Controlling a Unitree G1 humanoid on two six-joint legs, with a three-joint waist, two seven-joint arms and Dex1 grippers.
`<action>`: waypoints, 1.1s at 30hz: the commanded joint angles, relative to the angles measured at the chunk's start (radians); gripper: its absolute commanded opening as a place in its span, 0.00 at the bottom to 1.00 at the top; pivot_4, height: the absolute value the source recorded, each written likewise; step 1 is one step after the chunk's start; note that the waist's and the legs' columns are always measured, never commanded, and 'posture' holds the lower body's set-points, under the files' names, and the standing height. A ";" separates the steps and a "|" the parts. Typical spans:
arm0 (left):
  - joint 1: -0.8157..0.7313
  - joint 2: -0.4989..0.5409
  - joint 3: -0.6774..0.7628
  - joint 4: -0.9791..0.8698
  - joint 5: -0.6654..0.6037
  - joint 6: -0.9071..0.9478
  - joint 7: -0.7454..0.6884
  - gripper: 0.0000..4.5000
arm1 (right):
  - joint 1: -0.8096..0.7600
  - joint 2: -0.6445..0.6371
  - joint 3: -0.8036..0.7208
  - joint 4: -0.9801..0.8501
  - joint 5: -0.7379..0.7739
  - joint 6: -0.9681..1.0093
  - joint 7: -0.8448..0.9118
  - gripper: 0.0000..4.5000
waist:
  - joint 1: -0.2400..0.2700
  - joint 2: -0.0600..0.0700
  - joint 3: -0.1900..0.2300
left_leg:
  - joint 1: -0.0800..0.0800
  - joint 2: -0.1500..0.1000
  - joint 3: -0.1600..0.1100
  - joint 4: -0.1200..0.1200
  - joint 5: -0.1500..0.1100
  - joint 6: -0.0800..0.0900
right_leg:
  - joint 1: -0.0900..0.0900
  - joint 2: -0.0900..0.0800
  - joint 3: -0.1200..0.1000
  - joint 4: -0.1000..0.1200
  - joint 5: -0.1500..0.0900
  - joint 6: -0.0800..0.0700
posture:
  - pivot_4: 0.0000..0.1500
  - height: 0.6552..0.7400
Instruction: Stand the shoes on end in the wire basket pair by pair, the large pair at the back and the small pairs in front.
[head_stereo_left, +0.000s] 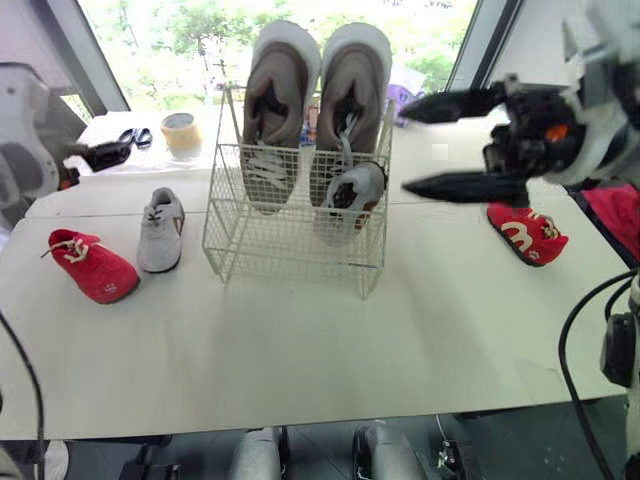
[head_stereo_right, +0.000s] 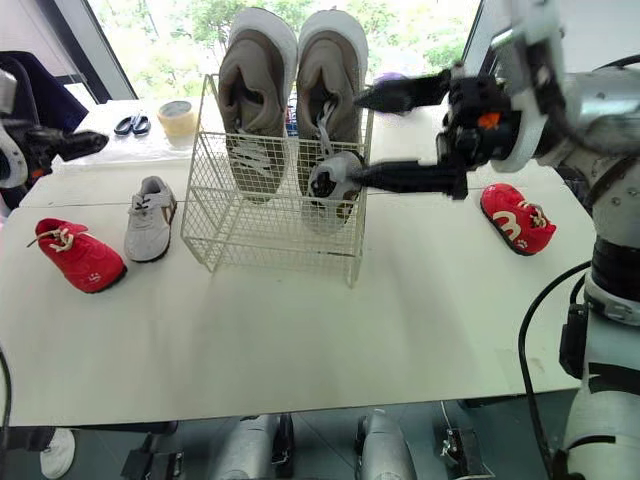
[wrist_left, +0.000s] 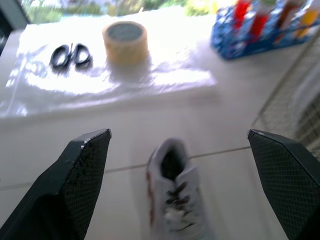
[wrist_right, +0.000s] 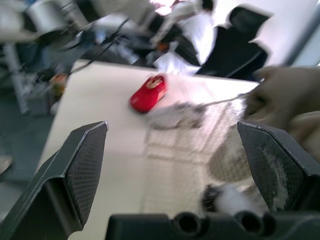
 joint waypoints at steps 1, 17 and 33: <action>-0.203 -0.059 -0.106 0.296 0.224 -0.066 -0.100 0.99 | 0.022 -0.014 -0.002 -0.051 0.013 -0.011 0.004 1.00 | 0.001 -0.005 0.002 | -0.002 0.000 0.000 0.001 0.000 0.000 | -0.001 0.000 0.000 0.000 0.000 0.000 | 1.00 0.45; -0.299 -0.325 -0.135 0.784 0.638 -0.307 -0.196 0.38 | 0.175 -0.011 -0.127 -0.196 0.144 0.055 -0.204 1.00 | -0.014 -0.010 0.002 | -0.016 0.000 0.001 0.004 0.002 -0.002 | -0.014 0.000 0.000 0.001 -0.001 0.002 | 1.00 0.45; -0.377 -0.221 0.313 0.343 0.471 -0.323 0.048 0.08 | 0.172 -0.043 -0.205 -0.128 0.261 0.124 -0.332 1.00 | -0.028 -0.014 0.004 | -0.018 0.001 0.000 0.008 0.001 -0.001 | -0.014 -0.002 0.000 0.003 0.000 0.002 | 1.00 0.45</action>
